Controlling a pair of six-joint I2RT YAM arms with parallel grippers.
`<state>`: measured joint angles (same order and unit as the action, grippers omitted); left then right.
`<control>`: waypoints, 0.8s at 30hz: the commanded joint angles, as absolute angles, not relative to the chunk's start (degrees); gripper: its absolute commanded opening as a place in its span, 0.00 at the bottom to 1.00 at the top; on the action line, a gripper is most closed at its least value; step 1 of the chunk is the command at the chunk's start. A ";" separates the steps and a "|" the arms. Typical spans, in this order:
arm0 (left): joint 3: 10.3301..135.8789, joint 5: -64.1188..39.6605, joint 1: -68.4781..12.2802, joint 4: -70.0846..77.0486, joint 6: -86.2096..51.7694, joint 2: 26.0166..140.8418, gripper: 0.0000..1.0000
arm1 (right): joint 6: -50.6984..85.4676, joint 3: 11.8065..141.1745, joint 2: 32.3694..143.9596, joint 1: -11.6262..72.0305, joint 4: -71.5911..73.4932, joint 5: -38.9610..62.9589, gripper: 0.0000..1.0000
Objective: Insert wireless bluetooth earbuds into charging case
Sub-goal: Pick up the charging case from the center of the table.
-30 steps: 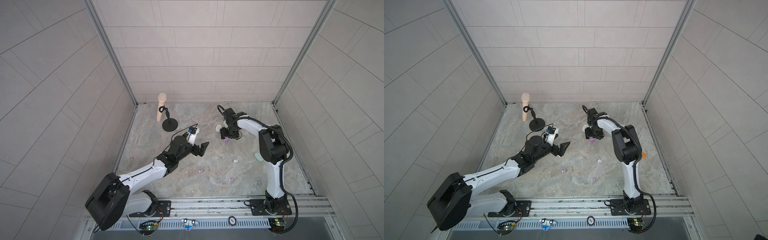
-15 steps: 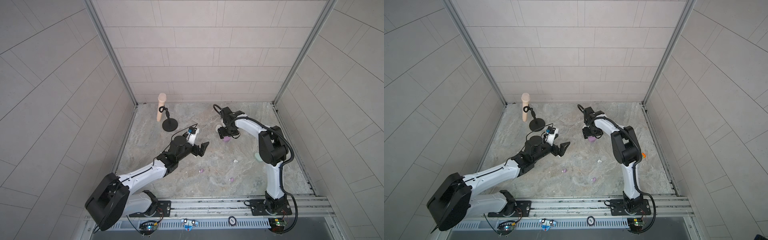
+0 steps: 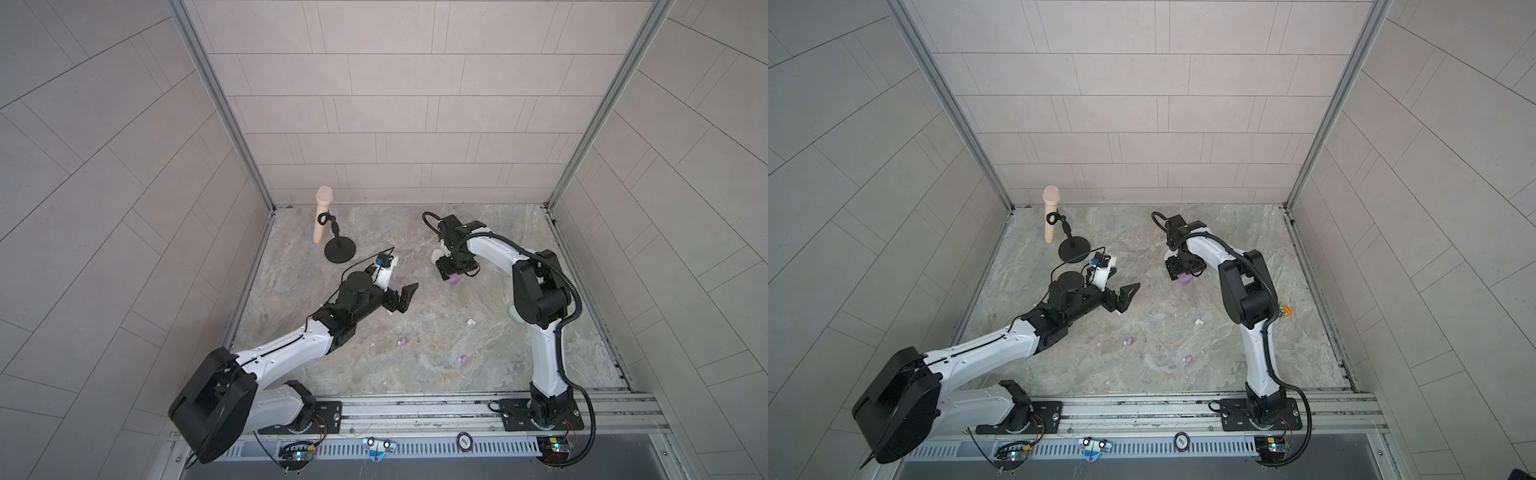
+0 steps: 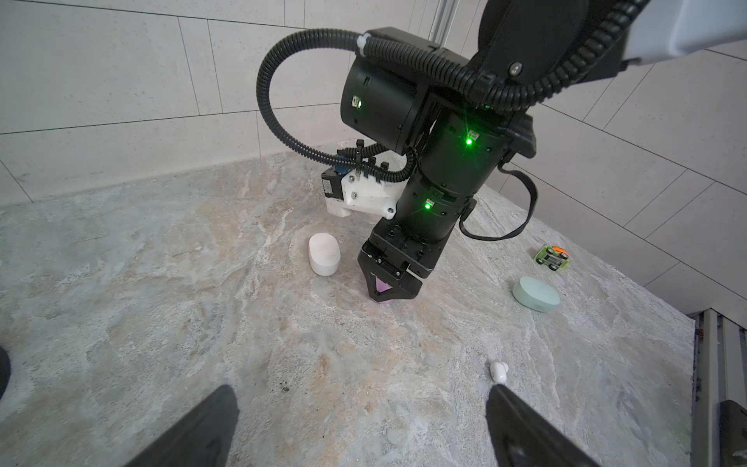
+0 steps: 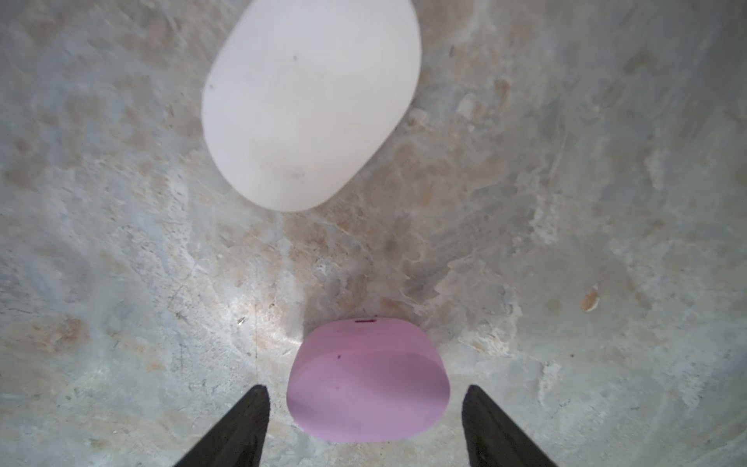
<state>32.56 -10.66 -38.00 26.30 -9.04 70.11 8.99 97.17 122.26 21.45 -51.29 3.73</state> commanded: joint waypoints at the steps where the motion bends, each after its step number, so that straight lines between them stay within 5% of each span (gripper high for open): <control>1: 32.87 -11.16 -37.71 27.86 -9.15 69.38 1.00 | 7.82 97.77 123.05 21.38 -52.66 4.04 0.76; 24: 32.79 -11.05 -37.71 27.66 -8.96 69.56 1.00 | 9.59 97.62 121.66 20.74 -51.24 4.61 0.61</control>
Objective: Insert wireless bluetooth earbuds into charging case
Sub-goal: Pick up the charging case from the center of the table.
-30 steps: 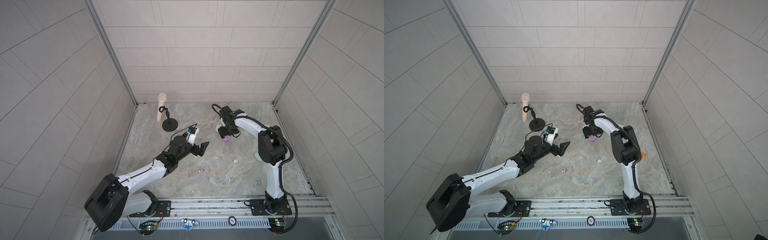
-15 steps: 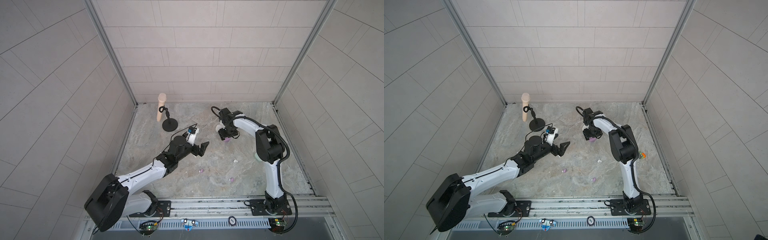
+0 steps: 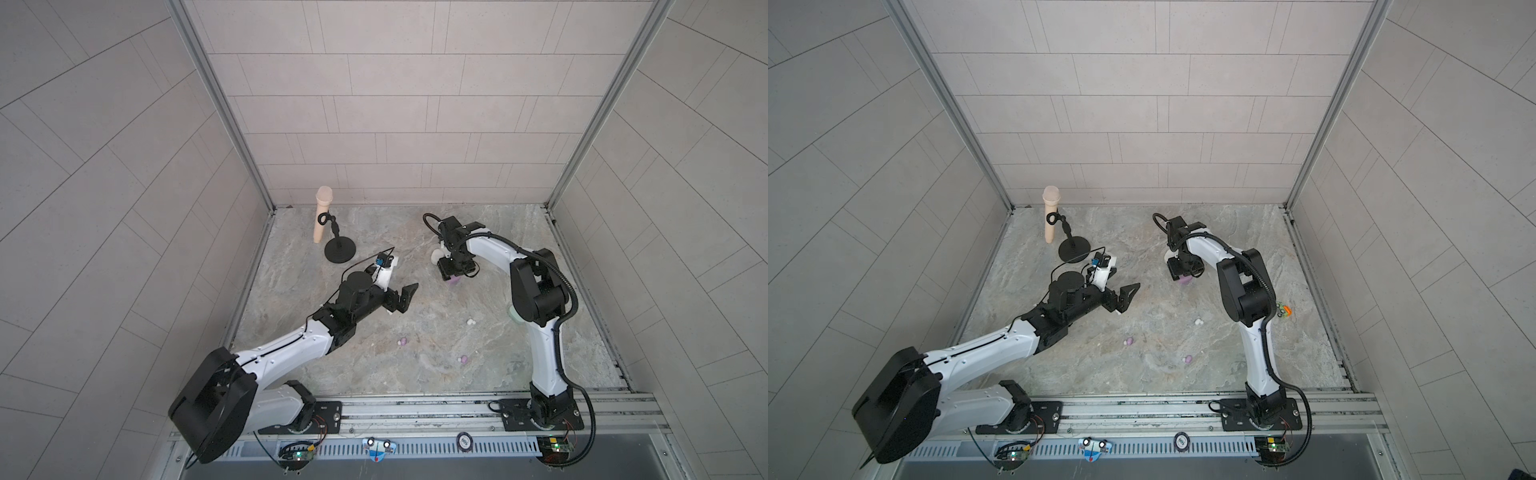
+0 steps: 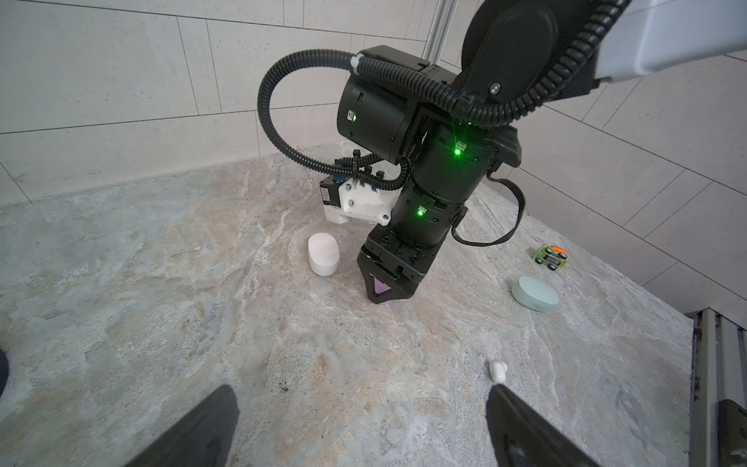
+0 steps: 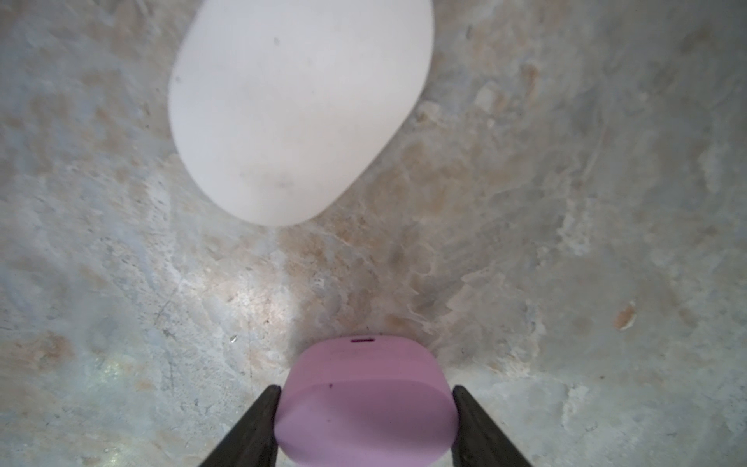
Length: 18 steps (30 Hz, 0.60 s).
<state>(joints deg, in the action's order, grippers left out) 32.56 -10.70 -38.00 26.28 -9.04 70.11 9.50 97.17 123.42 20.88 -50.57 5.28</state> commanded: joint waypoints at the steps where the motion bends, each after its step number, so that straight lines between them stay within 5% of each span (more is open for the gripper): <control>1: 32.78 -11.14 -37.71 27.71 -8.97 69.63 1.00 | 9.71 97.56 121.26 20.74 -51.24 4.66 0.61; 18: 31.61 -20.66 -42.39 39.67 0.23 78.99 1.00 | 20.04 87.13 98.05 21.41 -58.08 10.15 0.56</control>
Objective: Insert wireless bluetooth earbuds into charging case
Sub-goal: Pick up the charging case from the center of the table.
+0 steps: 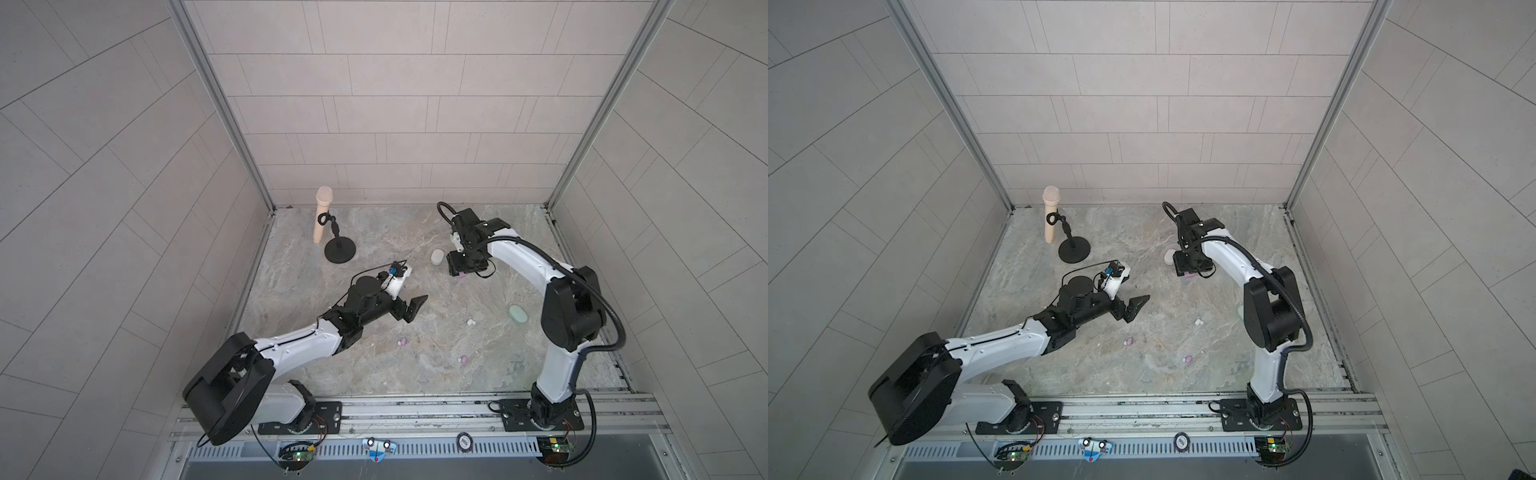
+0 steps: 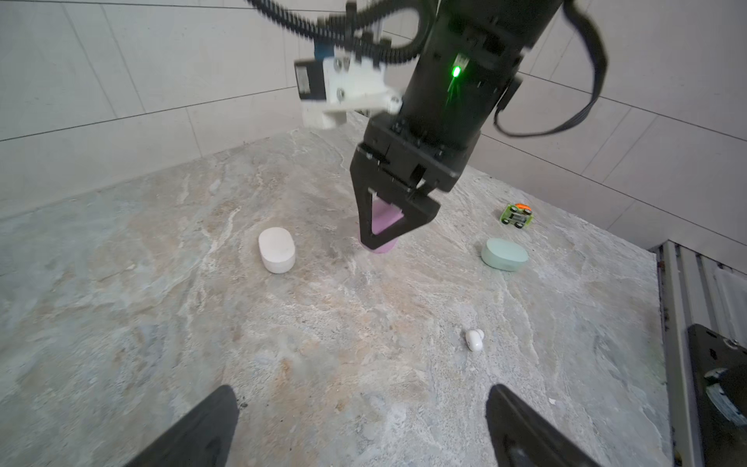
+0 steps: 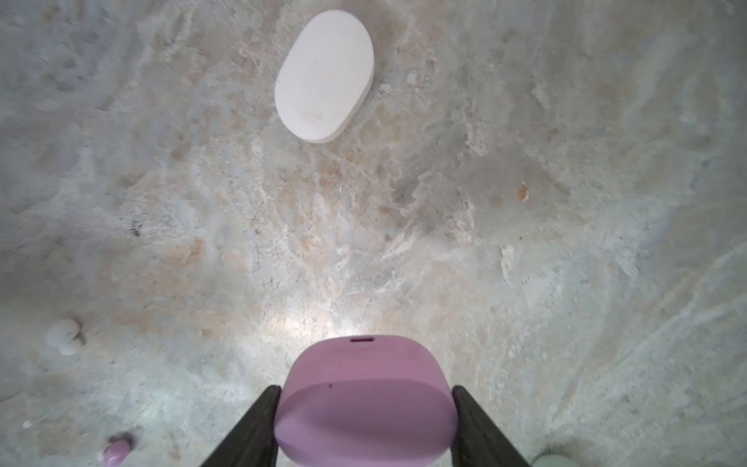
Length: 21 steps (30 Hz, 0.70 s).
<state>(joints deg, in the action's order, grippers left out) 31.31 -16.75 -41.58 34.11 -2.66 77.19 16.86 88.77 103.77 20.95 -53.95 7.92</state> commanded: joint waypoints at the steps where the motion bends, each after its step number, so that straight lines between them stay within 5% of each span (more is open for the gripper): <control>1: 31.97 -21.88 -42.72 40.37 0.93 79.60 1.00 | 20.45 86.73 96.35 21.52 -59.03 10.87 0.56; 8: 35.25 -31.14 -44.68 49.83 3.34 85.71 1.00 | 25.51 82.83 84.36 22.91 -61.25 19.11 0.56; 21: 45.59 -36.31 -47.54 61.61 0.81 99.13 0.98 | 32.54 82.34 76.73 26.84 -65.01 16.43 0.56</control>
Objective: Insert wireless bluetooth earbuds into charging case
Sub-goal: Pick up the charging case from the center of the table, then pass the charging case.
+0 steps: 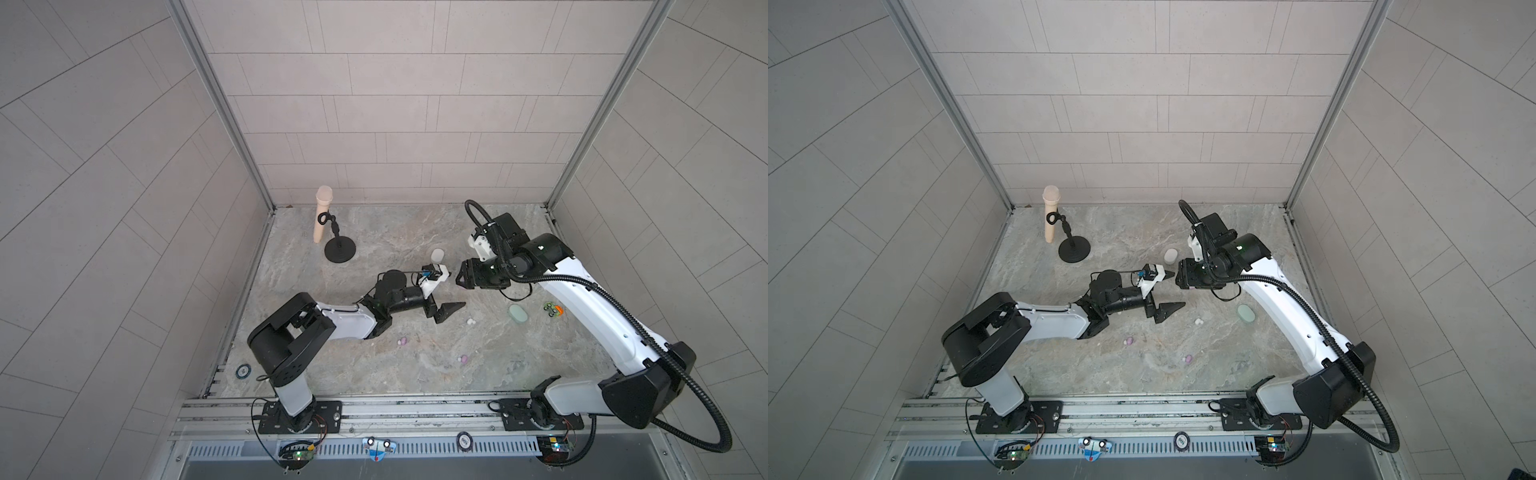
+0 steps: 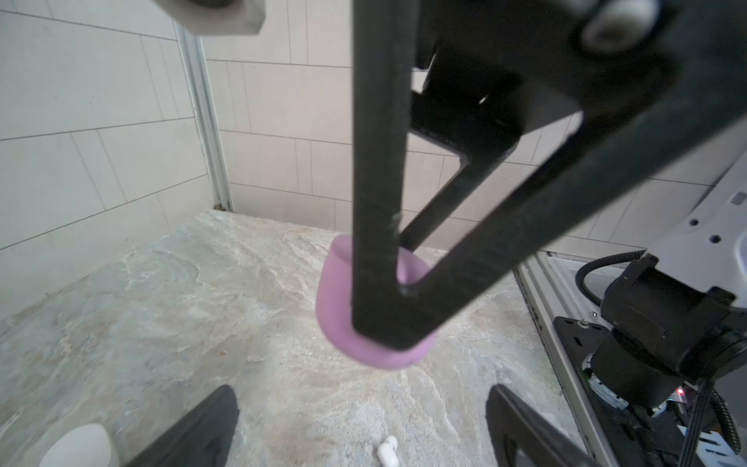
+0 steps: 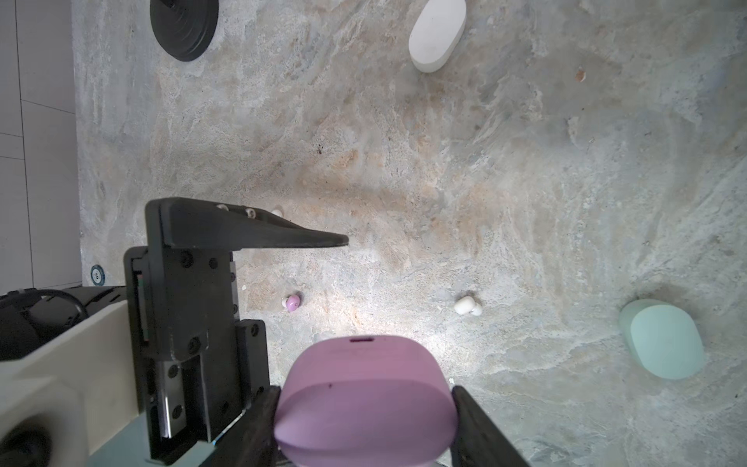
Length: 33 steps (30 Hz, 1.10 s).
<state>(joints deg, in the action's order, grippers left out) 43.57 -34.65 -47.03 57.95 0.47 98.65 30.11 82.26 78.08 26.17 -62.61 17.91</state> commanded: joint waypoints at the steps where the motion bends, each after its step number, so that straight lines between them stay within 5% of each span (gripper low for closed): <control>1: 45.77 -36.32 -47.54 61.70 0.88 99.23 0.98 | 32.76 82.51 76.61 27.12 -65.36 15.84 0.56; 33: 47.30 -35.74 -49.30 56.31 5.01 98.18 0.63 | 34.71 83.89 77.62 29.86 -64.78 16.48 0.55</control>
